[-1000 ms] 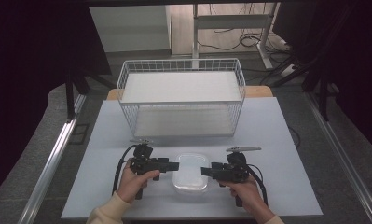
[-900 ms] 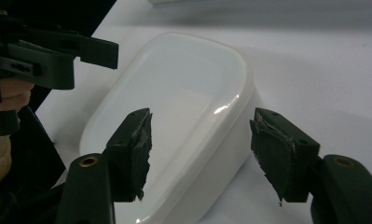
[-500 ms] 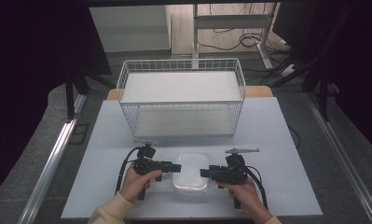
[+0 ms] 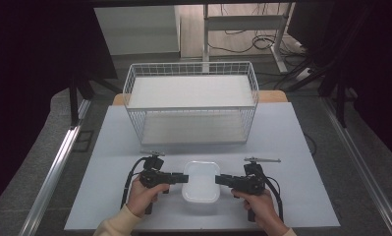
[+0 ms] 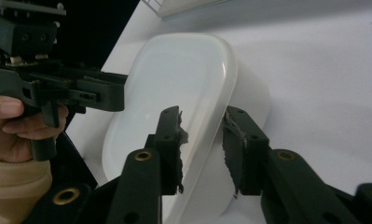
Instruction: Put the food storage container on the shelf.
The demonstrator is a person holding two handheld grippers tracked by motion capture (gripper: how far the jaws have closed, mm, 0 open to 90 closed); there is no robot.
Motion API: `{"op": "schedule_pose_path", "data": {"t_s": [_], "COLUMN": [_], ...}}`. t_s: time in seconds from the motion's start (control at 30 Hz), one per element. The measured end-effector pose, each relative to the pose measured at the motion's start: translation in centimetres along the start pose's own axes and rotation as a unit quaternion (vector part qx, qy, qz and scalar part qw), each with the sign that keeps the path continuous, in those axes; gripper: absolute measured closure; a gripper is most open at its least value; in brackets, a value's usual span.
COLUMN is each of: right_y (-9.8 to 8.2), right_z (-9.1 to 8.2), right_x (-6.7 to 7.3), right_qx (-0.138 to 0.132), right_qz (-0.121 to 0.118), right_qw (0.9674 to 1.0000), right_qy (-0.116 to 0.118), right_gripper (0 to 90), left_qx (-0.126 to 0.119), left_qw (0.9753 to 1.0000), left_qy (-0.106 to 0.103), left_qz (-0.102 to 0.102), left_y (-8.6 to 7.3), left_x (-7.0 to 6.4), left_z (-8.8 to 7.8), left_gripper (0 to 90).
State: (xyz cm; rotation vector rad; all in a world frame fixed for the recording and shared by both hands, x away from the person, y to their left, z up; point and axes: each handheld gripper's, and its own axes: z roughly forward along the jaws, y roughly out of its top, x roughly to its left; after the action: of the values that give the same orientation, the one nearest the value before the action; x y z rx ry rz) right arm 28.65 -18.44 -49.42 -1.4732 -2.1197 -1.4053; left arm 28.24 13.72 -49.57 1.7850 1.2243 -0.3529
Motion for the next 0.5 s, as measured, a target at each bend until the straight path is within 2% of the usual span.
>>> {"op": "schedule_pose_path", "data": {"t_s": [0.1,0.3,0.43,0.5], "right_y": [0.0,0.0,0.2,0.3], "right_z": [-0.2,-0.8,-1.3,-1.5], "right_x": [0.1,0.4,0.8,1.1], "right_qx": [-0.001,-0.008,-0.014,-0.016], "right_qz": [-0.001,-0.005,-0.020,-0.034], "right_qw": [1.0000,0.9999,0.9997,0.9993], "right_qy": [0.003,0.008,0.004,-0.007], "right_gripper": [70.1,74.9,78.3,78.9], "left_qx": [-0.004,-0.019,-0.026,-0.027], "left_qw": [1.0000,0.9997,0.9994,0.9992], "left_qy": [-0.006,-0.011,-0.012,-0.009], "left_qz": [-0.003,0.008,0.020,0.029], "left_y": [-0.2,-0.3,-0.3,-0.4], "left_x": [0.1,-0.3,-0.7,-1.0], "left_z": [-0.1,-0.7,-1.0,-1.1], "left_gripper": [70.3,76.0,79.3,79.2]}}
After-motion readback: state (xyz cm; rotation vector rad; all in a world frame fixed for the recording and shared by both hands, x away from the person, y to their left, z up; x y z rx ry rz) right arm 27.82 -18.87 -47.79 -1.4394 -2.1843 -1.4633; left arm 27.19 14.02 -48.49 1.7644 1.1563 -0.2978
